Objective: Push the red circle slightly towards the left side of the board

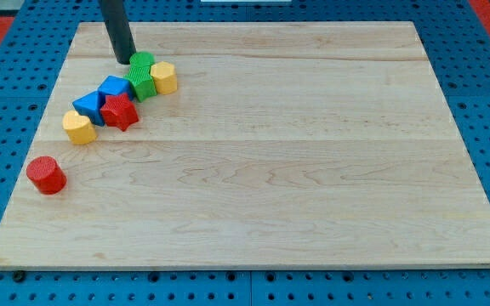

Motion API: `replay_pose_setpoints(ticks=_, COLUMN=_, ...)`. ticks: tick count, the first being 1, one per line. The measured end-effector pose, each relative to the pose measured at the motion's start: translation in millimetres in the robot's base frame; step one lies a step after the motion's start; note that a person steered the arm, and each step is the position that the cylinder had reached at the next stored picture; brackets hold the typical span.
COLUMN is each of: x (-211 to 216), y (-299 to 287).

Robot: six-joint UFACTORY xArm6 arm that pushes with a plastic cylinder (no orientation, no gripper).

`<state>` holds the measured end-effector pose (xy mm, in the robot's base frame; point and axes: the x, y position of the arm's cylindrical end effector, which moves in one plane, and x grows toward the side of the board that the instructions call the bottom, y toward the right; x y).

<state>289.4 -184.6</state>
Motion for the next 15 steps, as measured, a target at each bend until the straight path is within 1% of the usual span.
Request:
replay_pose_setpoints(ticks=1, x=30, y=-49)
replay_pose_setpoints(ticks=2, x=82, y=-120)
replay_pose_setpoints(ticks=3, x=138, y=-119)
replay_pose_setpoints(ticks=5, x=192, y=-107)
replay_pose_setpoints(ticks=6, x=217, y=-72)
replay_pose_setpoints(ticks=7, x=222, y=-62)
replay_pose_setpoints(ticks=8, x=214, y=-62)
replay_pose_setpoints(ticks=9, x=216, y=-16)
replay_pose_setpoints(ticks=10, x=218, y=11)
replay_pose_setpoints(ticks=12, x=217, y=22)
replay_pose_setpoints(ticks=14, x=214, y=89)
replay_pose_setpoints(ticks=15, x=255, y=88)
